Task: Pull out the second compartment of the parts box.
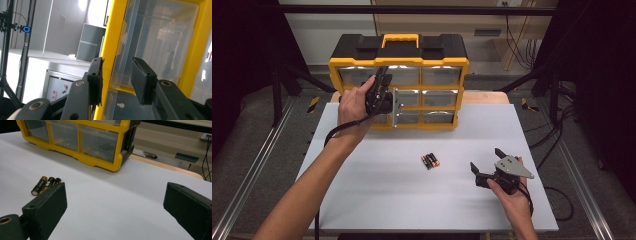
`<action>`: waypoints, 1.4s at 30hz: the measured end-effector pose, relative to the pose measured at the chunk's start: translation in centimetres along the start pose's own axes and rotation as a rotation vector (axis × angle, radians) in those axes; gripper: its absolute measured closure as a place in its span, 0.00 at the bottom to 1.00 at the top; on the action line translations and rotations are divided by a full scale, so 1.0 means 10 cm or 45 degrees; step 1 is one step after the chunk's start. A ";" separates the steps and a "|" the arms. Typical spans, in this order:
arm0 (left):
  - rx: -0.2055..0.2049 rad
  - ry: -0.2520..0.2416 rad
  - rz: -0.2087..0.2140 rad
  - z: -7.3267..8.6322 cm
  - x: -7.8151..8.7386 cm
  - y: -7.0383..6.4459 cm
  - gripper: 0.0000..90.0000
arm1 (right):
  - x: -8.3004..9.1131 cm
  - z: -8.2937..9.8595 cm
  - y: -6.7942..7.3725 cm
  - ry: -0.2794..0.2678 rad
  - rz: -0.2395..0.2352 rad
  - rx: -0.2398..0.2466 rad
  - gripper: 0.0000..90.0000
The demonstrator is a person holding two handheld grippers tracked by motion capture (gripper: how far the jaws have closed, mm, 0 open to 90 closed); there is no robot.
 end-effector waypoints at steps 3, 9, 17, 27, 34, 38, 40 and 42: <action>-0.002 -0.009 -0.006 0.01 0.00 0.01 0.69 | 0.00 0.00 0.00 0.003 -0.005 -0.003 0.06; -0.007 -0.004 -0.005 0.03 -0.01 0.01 0.69 | 0.00 0.00 0.00 0.005 -0.006 0.002 0.06; -0.023 0.012 0.009 0.04 -0.05 -0.04 0.71 | 0.00 0.01 0.00 0.008 -0.006 0.000 0.06; -0.053 -0.007 0.004 0.06 -0.10 -0.06 0.75 | -0.01 0.02 0.00 0.014 -0.009 0.004 0.06; -0.054 -0.011 0.007 0.05 -0.11 -0.07 0.77 | -0.01 0.02 0.01 0.018 -0.010 0.002 0.06; -0.044 -0.005 0.008 0.06 -0.11 -0.06 0.77 | -0.02 0.02 0.01 0.016 -0.011 0.001 0.06; -0.048 0.005 0.009 0.06 -0.11 -0.05 0.79 | -0.01 0.02 0.01 0.014 -0.012 0.007 0.06; -0.049 -0.005 0.018 0.07 -0.13 -0.07 0.79 | -0.01 0.02 0.01 0.016 -0.014 -0.001 0.06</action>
Point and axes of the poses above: each handheld gripper's, and its own axes: x roughly backward along the jaws, z roughly out of its underside, y roughly to its left, the point moved 2 cm from there along -x, roughly forward along the jaws, and after that the axes turned 11 degrees about x, right-handed, at the moved point
